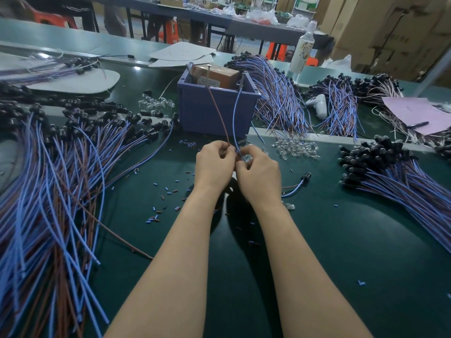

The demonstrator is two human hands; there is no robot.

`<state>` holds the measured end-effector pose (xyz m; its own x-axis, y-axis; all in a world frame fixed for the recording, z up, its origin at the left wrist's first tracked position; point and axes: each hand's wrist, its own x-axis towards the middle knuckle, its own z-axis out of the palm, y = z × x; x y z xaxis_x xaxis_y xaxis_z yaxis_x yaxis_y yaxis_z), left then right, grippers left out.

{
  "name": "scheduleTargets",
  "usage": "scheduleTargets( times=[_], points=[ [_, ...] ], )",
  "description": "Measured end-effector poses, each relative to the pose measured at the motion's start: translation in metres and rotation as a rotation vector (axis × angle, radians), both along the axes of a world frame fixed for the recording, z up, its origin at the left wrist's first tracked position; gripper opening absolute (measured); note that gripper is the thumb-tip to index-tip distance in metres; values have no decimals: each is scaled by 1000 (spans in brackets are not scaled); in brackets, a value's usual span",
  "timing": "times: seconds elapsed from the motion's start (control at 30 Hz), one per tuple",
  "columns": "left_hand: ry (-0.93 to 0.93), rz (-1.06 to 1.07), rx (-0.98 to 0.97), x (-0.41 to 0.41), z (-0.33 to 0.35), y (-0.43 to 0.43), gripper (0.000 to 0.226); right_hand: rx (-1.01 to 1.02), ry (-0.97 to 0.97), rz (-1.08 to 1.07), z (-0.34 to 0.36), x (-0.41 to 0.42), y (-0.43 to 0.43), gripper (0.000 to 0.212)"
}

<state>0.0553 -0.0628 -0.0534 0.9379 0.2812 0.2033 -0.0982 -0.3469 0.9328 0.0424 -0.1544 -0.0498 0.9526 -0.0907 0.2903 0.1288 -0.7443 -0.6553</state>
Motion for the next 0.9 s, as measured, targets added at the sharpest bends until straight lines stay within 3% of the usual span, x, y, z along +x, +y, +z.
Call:
scheduleTargets(
  times=[0.9],
  points=[
    [-2,-51,-23,1,0,1,19,9,-1,-1,2,-1,2,22]
  ],
)
